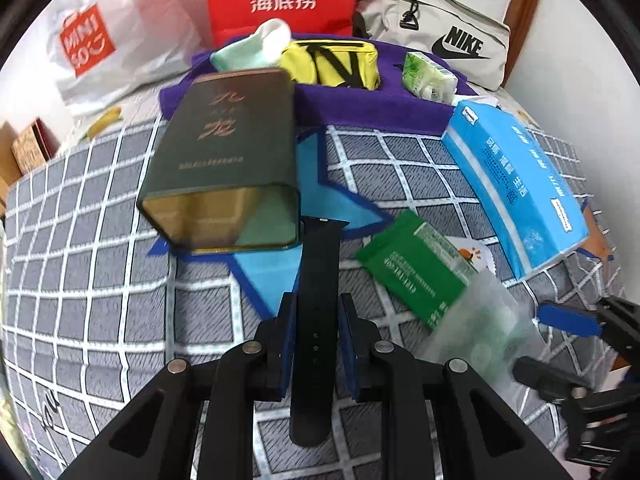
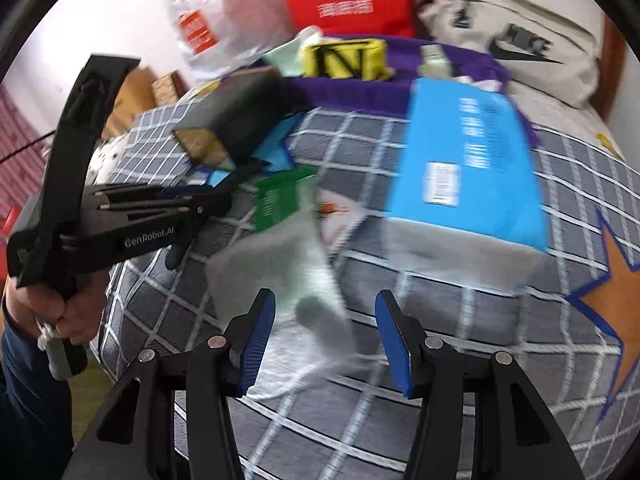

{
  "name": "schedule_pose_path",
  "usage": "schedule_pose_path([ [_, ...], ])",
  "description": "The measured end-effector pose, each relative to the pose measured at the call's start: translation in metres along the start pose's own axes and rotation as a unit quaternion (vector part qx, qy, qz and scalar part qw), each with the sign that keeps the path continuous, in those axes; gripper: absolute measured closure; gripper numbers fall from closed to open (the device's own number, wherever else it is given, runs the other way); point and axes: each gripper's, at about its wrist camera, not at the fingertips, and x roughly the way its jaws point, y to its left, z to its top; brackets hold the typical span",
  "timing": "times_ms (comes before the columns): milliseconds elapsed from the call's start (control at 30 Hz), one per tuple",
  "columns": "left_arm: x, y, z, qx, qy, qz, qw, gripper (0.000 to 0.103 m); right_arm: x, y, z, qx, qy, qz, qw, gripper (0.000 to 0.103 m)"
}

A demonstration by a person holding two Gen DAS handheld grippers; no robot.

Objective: Organize soft objects
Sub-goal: 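Grasp the black strap with the left tool while the right tool grasps the clear plastic bag, then lift and carry the strap and plastic bag toward the towel with both tools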

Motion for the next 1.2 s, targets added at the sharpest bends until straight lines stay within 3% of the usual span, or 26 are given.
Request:
schedule_pose_path([
  [167, -0.007, 0.003, -0.007, -0.005, -0.003, -0.01, 0.9999, 0.083, 0.023, 0.021, -0.001, -0.044, 0.033, -0.019, 0.998, 0.049],
  [267, -0.006, 0.0, -0.008, 0.001, -0.003, -0.005, 1.0, 0.083, 0.024, 0.028, -0.005, -0.065, 0.026, -0.038, 0.997, 0.05],
  [300, -0.005, 0.0, -0.008, 0.0, -0.002, -0.005, 1.0, 0.083, 0.023, 0.028, -0.007, -0.069, 0.023, -0.042, 0.996, 0.058],
  [333, -0.004, -0.001, -0.008, 0.0, 0.0, -0.004, 1.0, 0.083, 0.021, 0.027, -0.009, -0.07, 0.021, -0.045, 0.996, 0.074],
  [400, -0.002, 0.0, -0.01, -0.001, 0.003, -0.004, 1.0, 0.083, 0.017, 0.022, -0.011, -0.062, 0.022, -0.054, 0.996, 0.091],
  [467, -0.002, 0.0, -0.011, -0.005, 0.002, -0.006, 1.0, 0.083, 0.009, 0.015, -0.013, -0.051, 0.02, -0.05, 0.997, 0.096],
  [633, -0.007, 0.001, -0.015, -0.008, -0.001, -0.009, 0.9999, 0.083, -0.016, 0.002, -0.02, -0.044, 0.0, -0.074, 0.996, 0.098],
  [800, -0.014, 0.0, -0.017, -0.009, -0.009, -0.013, 0.9998, 0.083, -0.032, -0.01, -0.023, -0.013, -0.018, -0.061, 0.998, 0.099],
  [1200, -0.055, -0.003, -0.018, -0.003, -0.045, -0.03, 0.9985, 0.083, -0.06, 0.012, -0.013, -0.022, -0.064, -0.053, 0.996, 0.1],
])
